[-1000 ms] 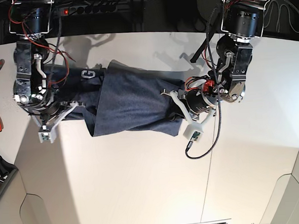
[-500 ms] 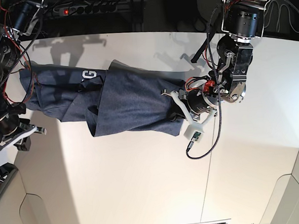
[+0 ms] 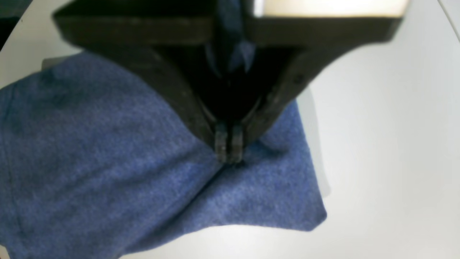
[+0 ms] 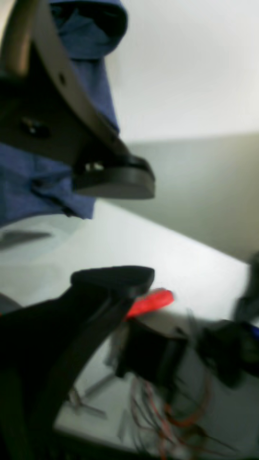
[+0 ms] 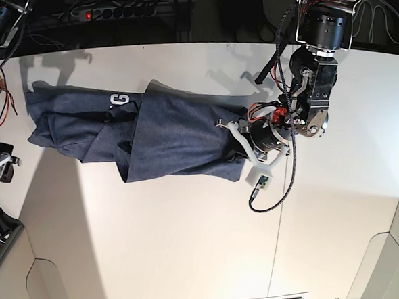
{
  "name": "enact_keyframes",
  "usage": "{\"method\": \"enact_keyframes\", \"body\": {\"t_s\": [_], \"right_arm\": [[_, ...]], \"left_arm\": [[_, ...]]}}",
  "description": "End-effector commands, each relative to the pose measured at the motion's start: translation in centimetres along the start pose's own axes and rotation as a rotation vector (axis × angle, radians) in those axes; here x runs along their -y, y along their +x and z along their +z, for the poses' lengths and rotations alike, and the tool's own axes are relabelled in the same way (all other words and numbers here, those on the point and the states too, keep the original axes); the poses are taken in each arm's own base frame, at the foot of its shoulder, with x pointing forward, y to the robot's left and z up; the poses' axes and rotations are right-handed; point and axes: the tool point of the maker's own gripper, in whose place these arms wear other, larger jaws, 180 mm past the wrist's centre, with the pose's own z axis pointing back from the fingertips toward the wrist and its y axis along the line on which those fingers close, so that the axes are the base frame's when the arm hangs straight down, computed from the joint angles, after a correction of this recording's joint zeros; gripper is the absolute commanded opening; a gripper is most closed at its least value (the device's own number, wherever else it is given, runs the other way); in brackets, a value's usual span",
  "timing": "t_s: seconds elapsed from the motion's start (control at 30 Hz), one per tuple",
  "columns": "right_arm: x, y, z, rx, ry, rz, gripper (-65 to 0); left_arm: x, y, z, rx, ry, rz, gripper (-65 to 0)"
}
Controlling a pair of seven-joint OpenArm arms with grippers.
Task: Layout the t-shirt on the table in an organized manner, then fold the t-shirt properly
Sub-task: 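Grasp the strip end near the 'HUG' print with the right gripper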
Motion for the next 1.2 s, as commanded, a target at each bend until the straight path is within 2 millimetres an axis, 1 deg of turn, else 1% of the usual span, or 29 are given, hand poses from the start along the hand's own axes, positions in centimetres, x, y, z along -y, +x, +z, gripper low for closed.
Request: {"method": "enact_keyframes", "body": {"t_s": [0.0, 0.07, 0.13, 0.23, 0.37, 0.47, 0.57, 0.67, 0.77, 0.83, 0.93, 1.17], "right_arm": [[0.0, 0.8, 0.0, 0.019, 0.028, -0.013, -35.3], [-0.8, -1.2, -0.6, -0.042, 0.1, -0.063, -35.9], [-1.3, -2.8, -0.8, -0.068, 0.15, -0.085, -37.3], [-1.2, -4.7, -0.6, -0.098, 0.164, -0.096, -37.3], [-0.3, -6.5, -0.1, -0.124, 0.144, -0.105, -37.2], [0.1, -7.2, -0.1, -0.113, 0.135, -0.12, -37.2], [0.5, -8.2, -0.8, -0.111, 0.134, -0.159, -37.2], [0.7, -10.1, -1.7, -0.144, 0.146, -0.226, -37.2], [0.1, -11.6, -2.3, -0.155, 0.199, -0.284, -37.2], [-0.4, -12.2, -2.4, -0.156, 0.231, -0.321, -37.2], [-0.8, -12.5, -2.5, -0.158, 0.243, -0.342, -37.2], [-1.3, -11.9, -2.5, -0.131, 0.273, -0.377, -37.2]], "left_arm": [[-0.6, 1.0, 0.2, 0.016, 0.019, -0.018, -65.0], [-0.6, 1.2, 0.2, 0.027, 0.019, -0.018, -65.0], [-0.6, 1.2, 0.2, 0.027, 0.019, -0.018, -65.0], [-0.6, 1.1, 0.2, 0.026, 0.02, -0.019, -65.0], [-0.6, 1.1, 0.2, 0.026, 0.019, -0.018, -65.0], [-0.6, 1.2, 0.2, 0.029, 0.018, -0.016, -65.0], [-0.5, 1.5, 0.2, 0.043, 0.011, -0.004, -65.0], [-0.4, 1.6, 0.2, 0.049, 0.007, 0.004, -65.0], [-0.3, 1.6, 0.2, 0.051, 0.005, 0.008, -65.0], [-0.4, 1.6, 0.2, 0.051, 0.005, 0.008, -65.0], [-0.3, 1.6, 0.2, 0.051, 0.004, 0.008, -65.0], [-0.3, 1.6, 0.2, 0.051, 0.005, 0.008, -65.0]]}}
